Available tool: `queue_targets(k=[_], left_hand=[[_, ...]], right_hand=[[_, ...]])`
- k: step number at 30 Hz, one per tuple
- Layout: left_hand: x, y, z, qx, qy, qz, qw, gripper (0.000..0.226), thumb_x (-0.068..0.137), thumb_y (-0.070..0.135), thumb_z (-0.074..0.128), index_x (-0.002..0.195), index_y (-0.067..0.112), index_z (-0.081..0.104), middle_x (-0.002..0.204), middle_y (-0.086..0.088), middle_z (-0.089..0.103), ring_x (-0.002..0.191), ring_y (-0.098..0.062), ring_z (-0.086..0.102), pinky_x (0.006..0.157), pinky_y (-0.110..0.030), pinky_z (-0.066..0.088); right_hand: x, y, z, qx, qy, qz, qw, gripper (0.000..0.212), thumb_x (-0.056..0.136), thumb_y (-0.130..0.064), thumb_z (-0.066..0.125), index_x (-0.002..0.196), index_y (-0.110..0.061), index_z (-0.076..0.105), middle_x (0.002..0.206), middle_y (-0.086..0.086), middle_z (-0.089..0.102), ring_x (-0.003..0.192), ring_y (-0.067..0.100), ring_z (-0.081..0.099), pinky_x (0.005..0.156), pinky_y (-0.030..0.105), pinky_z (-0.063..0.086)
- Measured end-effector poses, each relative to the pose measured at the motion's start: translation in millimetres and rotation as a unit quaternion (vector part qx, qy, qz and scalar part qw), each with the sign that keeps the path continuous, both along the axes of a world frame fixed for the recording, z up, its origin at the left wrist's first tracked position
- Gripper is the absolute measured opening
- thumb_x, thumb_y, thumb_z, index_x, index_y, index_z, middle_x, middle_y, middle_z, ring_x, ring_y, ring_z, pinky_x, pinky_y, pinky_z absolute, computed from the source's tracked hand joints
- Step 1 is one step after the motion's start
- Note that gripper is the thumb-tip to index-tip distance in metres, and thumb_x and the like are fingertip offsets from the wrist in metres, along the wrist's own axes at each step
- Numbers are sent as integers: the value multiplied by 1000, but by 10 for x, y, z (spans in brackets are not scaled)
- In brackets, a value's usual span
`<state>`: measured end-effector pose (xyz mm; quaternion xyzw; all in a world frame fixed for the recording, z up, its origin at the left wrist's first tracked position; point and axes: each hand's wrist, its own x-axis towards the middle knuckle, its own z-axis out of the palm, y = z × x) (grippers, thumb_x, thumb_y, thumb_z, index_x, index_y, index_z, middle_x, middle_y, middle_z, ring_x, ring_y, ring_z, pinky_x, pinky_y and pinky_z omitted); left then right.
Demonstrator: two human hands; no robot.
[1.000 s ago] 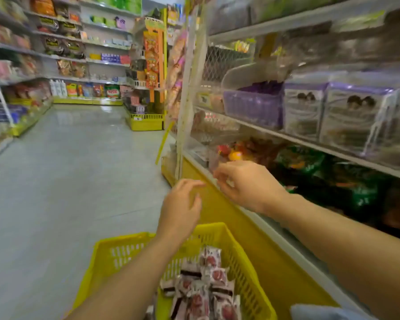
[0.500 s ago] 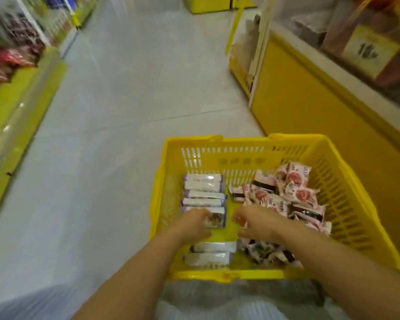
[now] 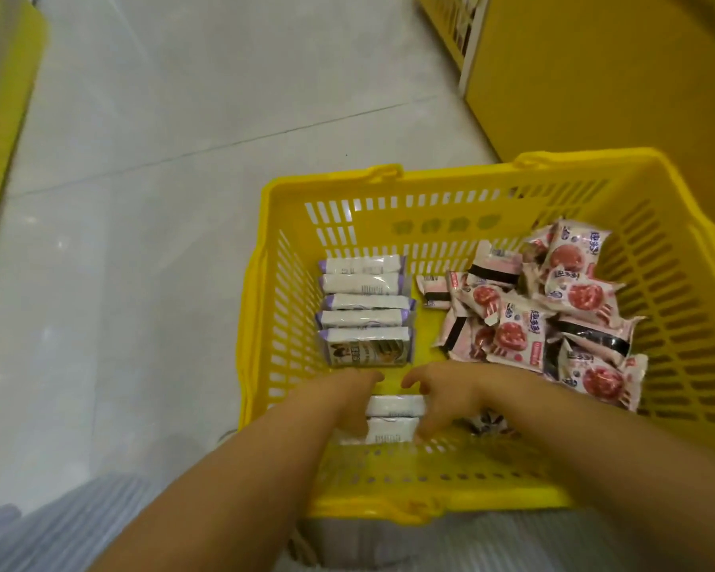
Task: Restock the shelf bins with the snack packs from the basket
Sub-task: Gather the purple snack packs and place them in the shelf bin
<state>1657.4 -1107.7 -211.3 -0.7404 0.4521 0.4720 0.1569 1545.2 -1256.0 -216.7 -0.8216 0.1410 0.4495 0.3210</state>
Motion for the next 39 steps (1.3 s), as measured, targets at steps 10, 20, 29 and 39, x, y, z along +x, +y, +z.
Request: queue_targets(k=[10,20,29,39], left_hand=[[55,-83,17,-66,-28,144,987,46,89,25,63,132,16,47,133,-7,54,117,-23,54,86,-29,44],[344,-168,1121,-363,129,447,807,39,96,29,56,133,17,50,115,-4,60,98,-20,62,77,-34,54],[218,-87,2513,-327,326,534,708,63,80,75,42,119,29,59,119,-6,60,99,-29,67,60,-32,56],[35,-152,3607,-381,484,512,599,42,85,52,56,105,16,60,97,-18,72,85,-31,73,60,-39,59]], right_hand=[[73,154,56,-141,-156,100,973,52,71,-46,74,112,-23,52,101,3,61,91,25,60,65,33,43],[22,-350,1346,-108,-246,-53,962,40,68,-38,76,101,-22,59,92,-2,64,83,18,61,73,37,54],[-381,-433,2948,-138,-479,-192,845,34,68,-32,80,95,-27,61,87,-8,67,77,8,63,61,27,49],[-664,-287,3467,94,-531,-348,767,42,72,-23,83,107,-24,60,96,-5,74,82,13,72,59,27,58]])
